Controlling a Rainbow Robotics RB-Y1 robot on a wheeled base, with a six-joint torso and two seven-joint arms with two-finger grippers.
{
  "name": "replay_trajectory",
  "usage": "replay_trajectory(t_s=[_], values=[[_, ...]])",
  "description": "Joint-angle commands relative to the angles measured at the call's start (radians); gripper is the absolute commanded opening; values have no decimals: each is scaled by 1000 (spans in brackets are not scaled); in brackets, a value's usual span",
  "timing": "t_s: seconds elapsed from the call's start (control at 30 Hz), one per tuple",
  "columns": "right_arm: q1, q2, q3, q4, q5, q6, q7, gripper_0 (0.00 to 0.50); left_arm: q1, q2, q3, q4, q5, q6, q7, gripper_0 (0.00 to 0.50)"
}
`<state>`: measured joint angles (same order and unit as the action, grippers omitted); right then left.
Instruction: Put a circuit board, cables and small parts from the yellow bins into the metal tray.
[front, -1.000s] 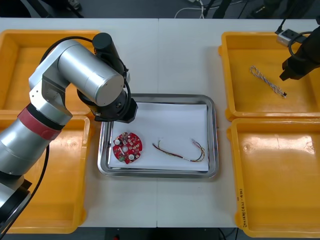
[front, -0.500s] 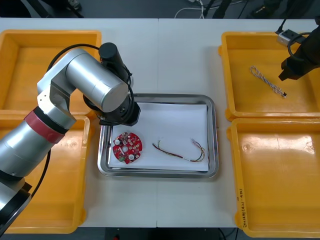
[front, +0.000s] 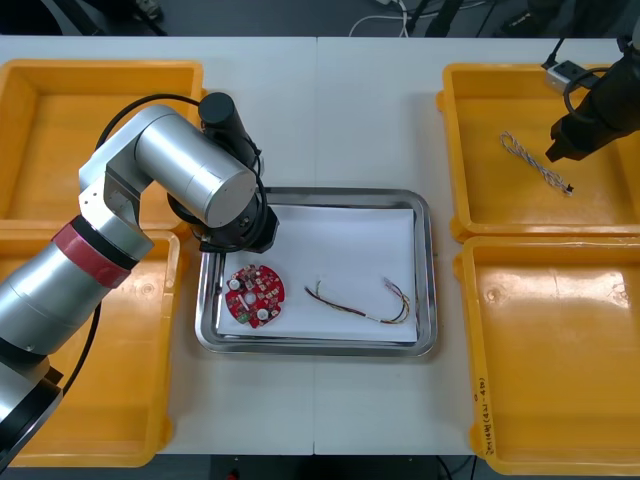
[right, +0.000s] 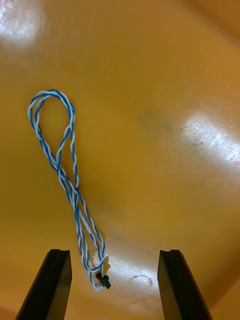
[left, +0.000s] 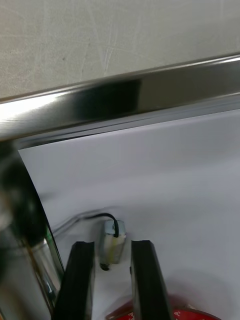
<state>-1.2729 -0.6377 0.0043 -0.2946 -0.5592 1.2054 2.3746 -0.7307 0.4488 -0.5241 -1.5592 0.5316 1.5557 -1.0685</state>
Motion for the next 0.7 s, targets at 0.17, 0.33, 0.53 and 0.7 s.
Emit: replay_trajectory(t_s=[0.17,0.33,0.53,0.7], values=[[-59,6,10,68,-80,-66,57,500,-27,-19,-14,-13,-13,-28,12,500],[-59,6,10,69,-67,-86,75,500,-27,-19,-11,-25,-18,-28,15,500],[-59,13,10,101,-77,-135,95,500,-32,-18,35,-81,-15,56,13,500],[-60,20,10,126,-93,-162,103,500,-38,-12,99,-134,18,144,5,500]])
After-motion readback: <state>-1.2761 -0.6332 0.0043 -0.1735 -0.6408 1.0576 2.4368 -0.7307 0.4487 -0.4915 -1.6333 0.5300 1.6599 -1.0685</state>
